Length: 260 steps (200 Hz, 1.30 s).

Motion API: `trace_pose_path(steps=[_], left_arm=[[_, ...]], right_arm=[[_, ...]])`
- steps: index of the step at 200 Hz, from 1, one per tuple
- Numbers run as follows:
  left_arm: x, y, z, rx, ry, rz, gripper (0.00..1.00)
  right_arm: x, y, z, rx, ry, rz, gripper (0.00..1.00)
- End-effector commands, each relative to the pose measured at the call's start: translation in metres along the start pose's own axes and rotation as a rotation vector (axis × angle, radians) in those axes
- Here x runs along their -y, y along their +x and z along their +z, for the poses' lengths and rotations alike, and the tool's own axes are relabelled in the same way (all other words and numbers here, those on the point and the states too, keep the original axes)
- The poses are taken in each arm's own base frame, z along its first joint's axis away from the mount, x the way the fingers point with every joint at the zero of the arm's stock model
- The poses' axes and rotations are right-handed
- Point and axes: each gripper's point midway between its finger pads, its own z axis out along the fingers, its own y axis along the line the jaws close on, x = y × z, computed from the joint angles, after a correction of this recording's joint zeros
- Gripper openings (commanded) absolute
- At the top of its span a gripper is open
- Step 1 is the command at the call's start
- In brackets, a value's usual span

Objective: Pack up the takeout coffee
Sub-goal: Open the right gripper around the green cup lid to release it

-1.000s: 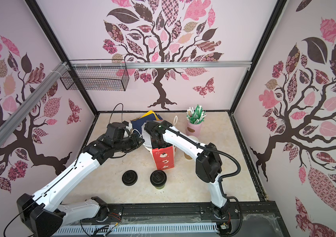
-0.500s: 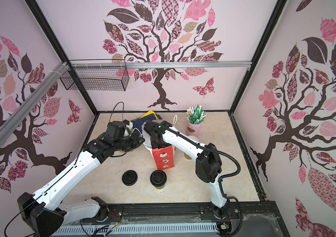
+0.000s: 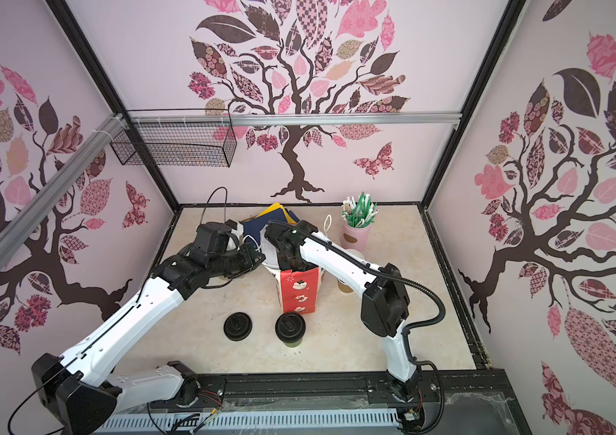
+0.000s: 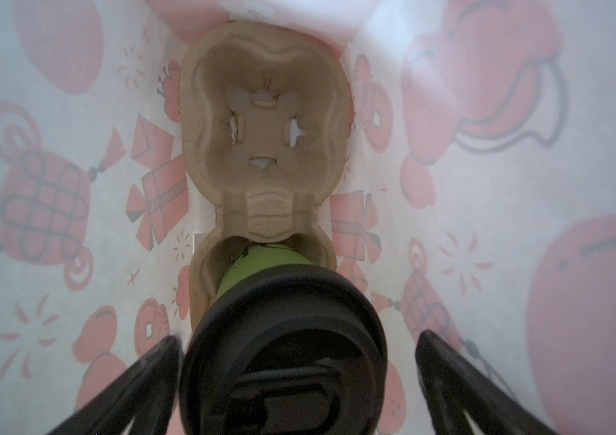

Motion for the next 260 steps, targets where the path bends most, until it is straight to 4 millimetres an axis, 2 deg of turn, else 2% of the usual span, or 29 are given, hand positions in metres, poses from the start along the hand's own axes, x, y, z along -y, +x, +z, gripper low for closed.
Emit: trace_pose_path(steps=[1, 43, 69, 89, 120, 136, 171, 194, 214, 260], left_arm=[[0.009, -0.004, -0.003, 0.000, 0.016, 0.028, 0.00], [0.002, -0.001, -0.007, 0.003, -0.010, 0.034, 0.00], [-0.006, 0.000, -0.010, 0.013, -0.041, 0.023, 0.00], [-0.009, 0.001, -0.008, 0.009, -0.056, 0.021, 0.00], [-0.004, 0.001, -0.005, -0.005, -0.036, 0.025, 0.00], [-0.001, 0.000, -0.003, -0.009, -0.029, 0.030, 0.00], [-0.002, -0.002, -0.004, -0.003, -0.043, 0.031, 0.00], [-0.005, -0.006, -0.011, 0.032, -0.057, 0.022, 0.00], [-0.007, -0.009, -0.018, 0.058, -0.066, 0.014, 0.00], [-0.015, -0.016, -0.031, 0.109, -0.126, 0.004, 0.00]], right_arm=[[0.003, -0.012, -0.044, 0.104, -0.036, 0.001, 1.00], [0.015, -0.017, -0.036, 0.119, 0.050, 0.040, 0.98], [0.016, -0.021, -0.040, 0.143, 0.050, 0.061, 0.97], [0.010, -0.022, -0.044, 0.154, 0.005, 0.057, 0.97], [-0.011, -0.022, -0.053, 0.165, -0.128, 0.025, 0.99], [-0.015, -0.020, -0.054, 0.159, -0.155, 0.013, 1.00], [-0.007, -0.021, -0.058, 0.188, -0.127, 0.029, 0.99], [0.012, -0.015, -0.046, 0.163, -0.047, 0.074, 0.98], [0.020, -0.010, -0.036, 0.126, -0.008, 0.088, 0.97], [0.019, -0.008, -0.033, 0.110, 0.000, 0.095, 0.97]])
